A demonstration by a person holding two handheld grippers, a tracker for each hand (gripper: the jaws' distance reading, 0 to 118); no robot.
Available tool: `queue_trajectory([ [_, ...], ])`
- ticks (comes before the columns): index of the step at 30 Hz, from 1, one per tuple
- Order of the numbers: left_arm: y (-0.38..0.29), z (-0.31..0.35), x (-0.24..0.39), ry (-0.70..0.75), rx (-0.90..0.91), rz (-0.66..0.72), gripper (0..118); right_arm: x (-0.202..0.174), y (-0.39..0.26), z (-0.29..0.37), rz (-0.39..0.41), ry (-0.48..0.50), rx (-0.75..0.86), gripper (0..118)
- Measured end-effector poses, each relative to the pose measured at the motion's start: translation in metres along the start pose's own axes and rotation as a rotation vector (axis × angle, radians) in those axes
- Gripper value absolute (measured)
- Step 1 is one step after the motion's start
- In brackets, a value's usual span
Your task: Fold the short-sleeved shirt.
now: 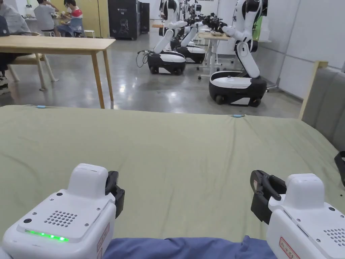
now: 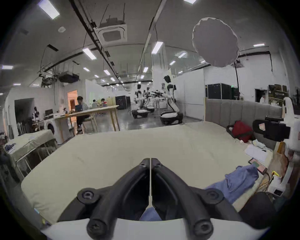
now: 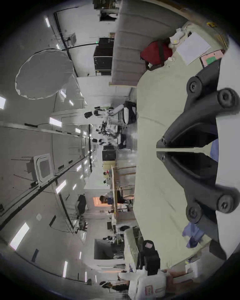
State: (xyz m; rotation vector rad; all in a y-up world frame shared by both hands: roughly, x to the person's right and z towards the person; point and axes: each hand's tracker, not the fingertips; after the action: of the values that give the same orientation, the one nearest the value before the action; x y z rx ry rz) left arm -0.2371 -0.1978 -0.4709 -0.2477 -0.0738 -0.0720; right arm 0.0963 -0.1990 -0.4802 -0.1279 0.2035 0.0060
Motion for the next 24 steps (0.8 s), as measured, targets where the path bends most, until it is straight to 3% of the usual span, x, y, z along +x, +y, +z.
queue_trajectory([
  [3,-0.014,0.004,-0.032,-0.008,-0.058,0.074,0,-0.005,0.0,0.001,0.019,-0.007,-0.004,5],
  [4,-0.02,0.004,-0.042,-0.017,-0.078,0.12,10,-0.007,-0.001,0.002,0.018,-0.007,-0.003,5],
  [5,-0.031,0.005,-0.06,-0.035,-0.109,0.175,27,-0.008,-0.002,0.003,0.013,-0.007,-0.003,5],
  [6,-0.044,0.005,-0.078,-0.048,-0.164,0.226,63,-0.01,-0.003,0.003,0.008,-0.009,-0.004,5],
  [7,-0.057,0.003,-0.093,-0.06,-0.221,0.26,110,-0.012,-0.003,0.004,0.004,-0.01,-0.005,5],
  [8,-0.072,0.004,-0.104,-0.09,-0.276,0.3,118,-0.014,-0.005,0.005,-0.005,-0.007,-0.005,5],
  [9,-0.087,0.005,-0.118,-0.08,-0.213,0.348,118,-0.016,-0.006,0.005,-0.011,-0.002,-0.007,5],
  [12,-0.139,-0.006,-0.16,-0.136,-0.429,0.67,118,-0.023,-0.009,0.004,-0.016,-0.004,-0.016,5],
  [14,-0.168,-0.016,-0.182,-0.204,-0.455,0.867,118,-0.024,-0.01,0.002,-0.028,0.003,-0.031,5],
  [16,-0.201,-0.03,-0.202,-0.389,-0.489,1.123,118,-0.024,-0.01,0.002,-0.063,0.024,-0.049,5],
  [18,-0.23,-0.042,-0.202,-0.522,-0.355,1.362,118,-0.025,-0.008,0.002,-0.065,0.022,-0.046,5],
  [19,-0.234,-0.045,-0.203,-0.583,-0.262,1.404,118,-0.025,-0.006,0.002,-0.065,0.02,-0.046,5],
  [21,-0.233,-0.061,-0.194,-0.624,-0.27,1.496,114,-0.025,-0.003,0.001,-0.061,0.018,-0.044,5],
  [22,-0.23,-0.068,-0.189,-0.62,-0.291,1.461,90,-0.025,-0.002,0.001,-0.061,0.017,-0.042,5],
  [24,-0.221,-0.083,-0.176,-0.565,-0.41,1.327,8,-0.025,-0.001,0.0,-0.063,0.012,-0.039,5],
])
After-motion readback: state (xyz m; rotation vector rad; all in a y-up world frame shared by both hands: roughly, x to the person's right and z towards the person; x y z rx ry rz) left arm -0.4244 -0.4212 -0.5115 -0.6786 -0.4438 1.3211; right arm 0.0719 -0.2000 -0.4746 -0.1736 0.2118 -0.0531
